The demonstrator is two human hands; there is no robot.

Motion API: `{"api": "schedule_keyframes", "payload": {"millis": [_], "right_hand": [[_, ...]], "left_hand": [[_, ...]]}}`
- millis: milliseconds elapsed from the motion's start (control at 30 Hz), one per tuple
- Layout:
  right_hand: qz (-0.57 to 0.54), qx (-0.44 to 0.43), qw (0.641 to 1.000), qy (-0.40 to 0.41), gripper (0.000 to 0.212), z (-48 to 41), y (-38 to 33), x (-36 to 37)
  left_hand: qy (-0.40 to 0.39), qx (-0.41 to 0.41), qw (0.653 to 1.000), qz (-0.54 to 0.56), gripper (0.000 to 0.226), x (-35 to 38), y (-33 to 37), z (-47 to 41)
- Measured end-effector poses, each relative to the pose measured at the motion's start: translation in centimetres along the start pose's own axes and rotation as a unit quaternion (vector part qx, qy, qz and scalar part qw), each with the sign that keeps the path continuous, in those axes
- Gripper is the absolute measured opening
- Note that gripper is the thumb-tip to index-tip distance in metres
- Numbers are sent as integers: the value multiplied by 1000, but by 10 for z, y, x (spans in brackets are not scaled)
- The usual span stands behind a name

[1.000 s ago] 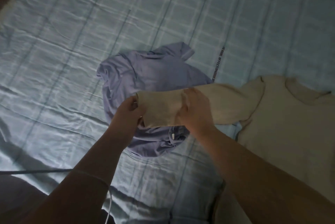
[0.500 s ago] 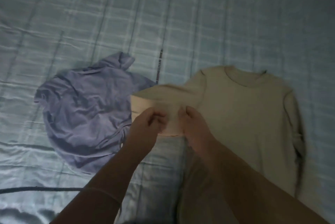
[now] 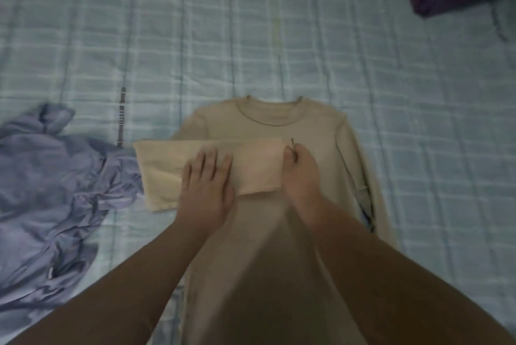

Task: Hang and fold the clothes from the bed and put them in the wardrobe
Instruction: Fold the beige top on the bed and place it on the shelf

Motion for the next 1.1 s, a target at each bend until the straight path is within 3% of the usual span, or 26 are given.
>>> {"api": "schedule_keyframes", "payload": {"millis": [367, 600, 733, 867, 967, 1100], "right_hand": [[79, 121, 988, 52, 32, -114, 128, -112], [89, 85, 992, 18, 21, -115, 147, -118], [39, 64, 995, 59, 8, -94, 152, -130], [78, 95, 990, 66, 20, -45, 198, -147], [107, 185, 977, -8, 28, 2, 234, -152], [180, 182, 966, -44, 25, 41, 255, -160]], "left_hand": [[-46, 13, 998, -43, 60, 54, 83, -81], [-42, -4, 996, -75, 64, 58, 91, -83], [-41, -9, 997, -64, 65, 55, 101, -79], [-35, 72, 996, -31, 66, 53, 133, -76], [-33, 180, 983, 14, 62, 53, 169, -81], [-52, 243, 964, 98, 58, 56, 222, -89]]}}
Point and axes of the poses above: each hand's wrist, its own z-axis away from the middle knuckle, its own x-axis out of the palm, y = z × x, the point moved 1 cm from there along -z, towards the middle knuckle, and after that the axes turned 9 degrees about x, right-handed, at the moved point
